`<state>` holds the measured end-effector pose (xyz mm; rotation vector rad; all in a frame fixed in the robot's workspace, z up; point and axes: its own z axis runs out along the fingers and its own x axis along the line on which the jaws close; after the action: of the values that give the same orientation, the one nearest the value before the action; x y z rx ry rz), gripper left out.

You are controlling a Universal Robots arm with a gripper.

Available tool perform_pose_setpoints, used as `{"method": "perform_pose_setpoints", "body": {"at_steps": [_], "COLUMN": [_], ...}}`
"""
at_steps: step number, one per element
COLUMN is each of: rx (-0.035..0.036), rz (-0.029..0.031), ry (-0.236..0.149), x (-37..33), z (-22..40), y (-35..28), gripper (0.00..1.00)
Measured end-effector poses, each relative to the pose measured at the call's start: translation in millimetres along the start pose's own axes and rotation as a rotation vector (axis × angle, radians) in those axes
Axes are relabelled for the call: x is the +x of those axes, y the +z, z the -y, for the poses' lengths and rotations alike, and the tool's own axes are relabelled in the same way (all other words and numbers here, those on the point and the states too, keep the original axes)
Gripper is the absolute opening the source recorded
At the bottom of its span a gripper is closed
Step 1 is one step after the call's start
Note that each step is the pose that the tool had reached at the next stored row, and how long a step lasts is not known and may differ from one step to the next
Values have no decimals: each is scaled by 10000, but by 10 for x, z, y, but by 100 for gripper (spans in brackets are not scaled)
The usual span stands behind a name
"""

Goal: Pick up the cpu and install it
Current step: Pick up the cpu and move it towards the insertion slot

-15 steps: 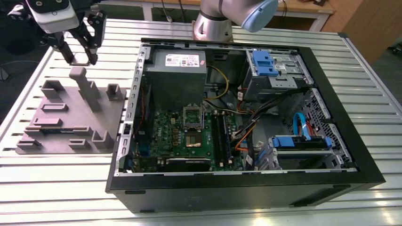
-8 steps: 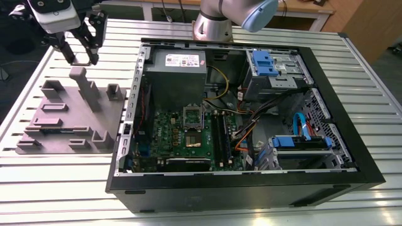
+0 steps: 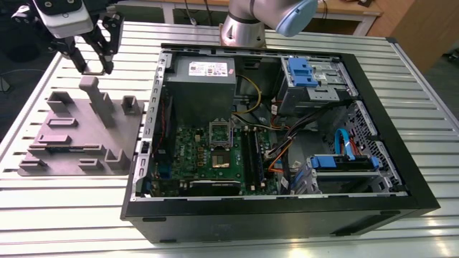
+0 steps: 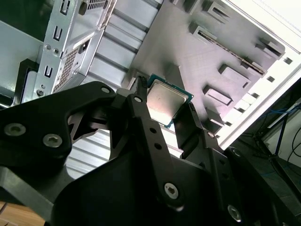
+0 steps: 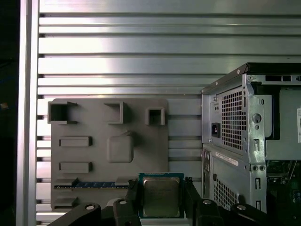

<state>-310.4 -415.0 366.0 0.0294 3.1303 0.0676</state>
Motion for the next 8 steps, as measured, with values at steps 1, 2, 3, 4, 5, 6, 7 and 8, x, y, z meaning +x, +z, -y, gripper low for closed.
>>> {"method": "perform_pose_setpoints", "body": {"at_steps": [1, 2, 3, 4, 5, 6, 7, 8], "rx": [0, 0, 0, 0, 0, 0, 0, 0], "rz": [0, 0, 0, 0, 0, 1, 0, 0], "ry": [0, 0, 1, 0, 0, 0, 0, 0], "x": [-2, -5, -7, -10, -12, -15, -17, -20], "z": [0, 0, 0, 0, 0, 0, 0, 0], "y": [0, 0, 0, 0, 0, 0, 0, 0], "gripper": [47, 47, 47, 47, 47, 47, 47, 47]}}
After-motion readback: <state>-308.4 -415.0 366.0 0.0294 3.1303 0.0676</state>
